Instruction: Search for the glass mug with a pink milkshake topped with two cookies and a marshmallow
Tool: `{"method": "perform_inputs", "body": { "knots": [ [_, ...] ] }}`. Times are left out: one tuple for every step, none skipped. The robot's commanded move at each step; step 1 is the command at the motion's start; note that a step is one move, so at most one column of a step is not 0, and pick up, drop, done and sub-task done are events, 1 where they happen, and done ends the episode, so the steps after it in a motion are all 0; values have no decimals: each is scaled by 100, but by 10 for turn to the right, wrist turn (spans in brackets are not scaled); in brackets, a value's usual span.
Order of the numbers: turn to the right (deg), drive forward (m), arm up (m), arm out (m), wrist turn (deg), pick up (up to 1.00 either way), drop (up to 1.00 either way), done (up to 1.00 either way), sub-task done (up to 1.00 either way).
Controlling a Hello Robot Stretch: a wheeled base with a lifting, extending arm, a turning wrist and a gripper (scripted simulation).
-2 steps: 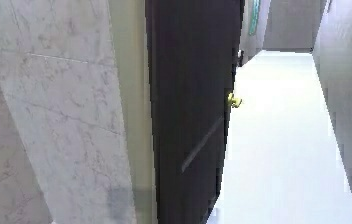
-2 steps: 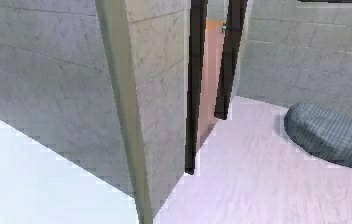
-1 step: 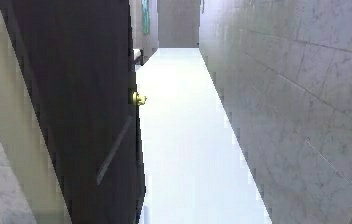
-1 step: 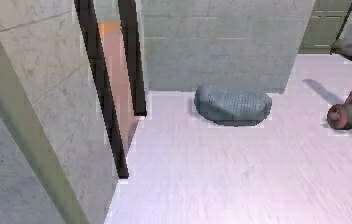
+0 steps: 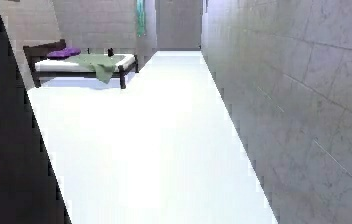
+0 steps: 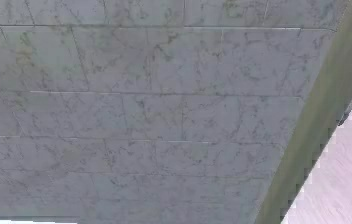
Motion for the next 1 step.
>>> {"method": "perform_inputs", "body": {
  "knots": [
    [60,0,0,0,0,0,0,0,0]
  ]
}}
